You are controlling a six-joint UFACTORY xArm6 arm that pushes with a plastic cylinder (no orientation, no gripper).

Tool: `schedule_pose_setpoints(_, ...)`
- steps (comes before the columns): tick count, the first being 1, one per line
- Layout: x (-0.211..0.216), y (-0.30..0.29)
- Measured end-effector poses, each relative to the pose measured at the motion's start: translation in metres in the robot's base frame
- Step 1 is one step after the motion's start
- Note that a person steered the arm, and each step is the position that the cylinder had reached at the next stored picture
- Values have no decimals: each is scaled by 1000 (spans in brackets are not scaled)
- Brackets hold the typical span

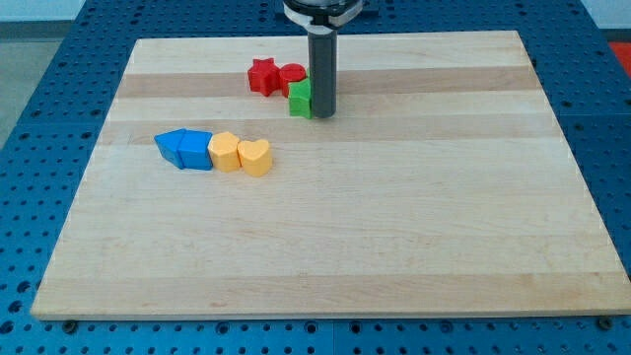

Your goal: Move your arm to the right of the the green and red blocks

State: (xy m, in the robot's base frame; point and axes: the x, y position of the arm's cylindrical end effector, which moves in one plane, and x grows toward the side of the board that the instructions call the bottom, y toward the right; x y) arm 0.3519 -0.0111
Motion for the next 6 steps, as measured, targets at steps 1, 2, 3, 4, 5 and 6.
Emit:
schedule_pose_setpoints(1,-4,-6)
schedule_pose_setpoints(2,-6,-6)
schedule_pose_setpoints(3,-4,10)
schedule_pose_setpoints(4,-1,77)
schedule_pose_setpoints(5,-5,170)
schedule_pose_setpoints(6,-50,253)
